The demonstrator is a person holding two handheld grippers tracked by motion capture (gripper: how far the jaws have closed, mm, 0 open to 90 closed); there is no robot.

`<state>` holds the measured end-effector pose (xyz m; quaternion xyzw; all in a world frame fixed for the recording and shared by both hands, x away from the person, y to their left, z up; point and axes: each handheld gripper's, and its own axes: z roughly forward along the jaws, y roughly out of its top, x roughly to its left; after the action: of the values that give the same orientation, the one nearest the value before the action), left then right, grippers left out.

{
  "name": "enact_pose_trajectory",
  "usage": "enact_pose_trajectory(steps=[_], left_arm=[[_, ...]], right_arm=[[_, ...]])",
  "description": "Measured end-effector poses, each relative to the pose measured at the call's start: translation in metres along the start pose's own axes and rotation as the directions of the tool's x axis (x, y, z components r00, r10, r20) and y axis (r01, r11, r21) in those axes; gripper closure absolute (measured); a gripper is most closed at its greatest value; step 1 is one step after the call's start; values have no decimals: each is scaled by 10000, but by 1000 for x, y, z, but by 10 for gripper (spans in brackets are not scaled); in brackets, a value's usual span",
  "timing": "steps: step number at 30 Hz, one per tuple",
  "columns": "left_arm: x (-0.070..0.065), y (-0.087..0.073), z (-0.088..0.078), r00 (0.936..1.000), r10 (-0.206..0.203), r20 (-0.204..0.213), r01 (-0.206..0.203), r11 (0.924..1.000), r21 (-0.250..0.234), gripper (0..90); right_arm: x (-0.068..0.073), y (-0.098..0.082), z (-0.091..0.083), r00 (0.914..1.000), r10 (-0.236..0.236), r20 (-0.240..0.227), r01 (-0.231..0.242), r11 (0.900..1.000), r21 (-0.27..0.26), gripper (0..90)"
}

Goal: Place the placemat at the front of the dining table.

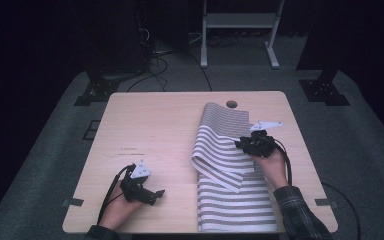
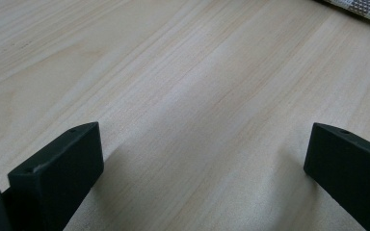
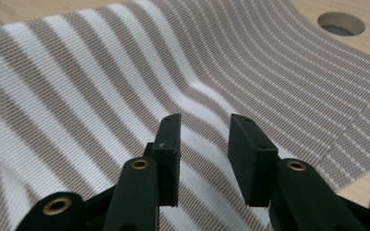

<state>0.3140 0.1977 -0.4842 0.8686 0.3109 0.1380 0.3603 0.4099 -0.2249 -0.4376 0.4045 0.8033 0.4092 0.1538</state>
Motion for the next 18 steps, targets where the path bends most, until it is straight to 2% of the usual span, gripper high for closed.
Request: enact_pose_trajectory(steps=[7, 12, 18], left_arm=[[-1, 0, -1, 10000, 30, 38, -30, 10000, 7, 0], [-1, 0, 0, 10000, -1, 38, 1, 10000, -19, 0], [-1, -1, -1, 10000, -20, 16, 20, 10000, -10, 0]], right_arm=[[18, -19, -19, 9993, -378, -30, 379, 9988, 311, 558], [30, -32, -31, 9982, -524, -282, 533, 9981, 309, 531], [46, -50, -35, 9953, -670, -698, 714, 9955, 624, 506]])
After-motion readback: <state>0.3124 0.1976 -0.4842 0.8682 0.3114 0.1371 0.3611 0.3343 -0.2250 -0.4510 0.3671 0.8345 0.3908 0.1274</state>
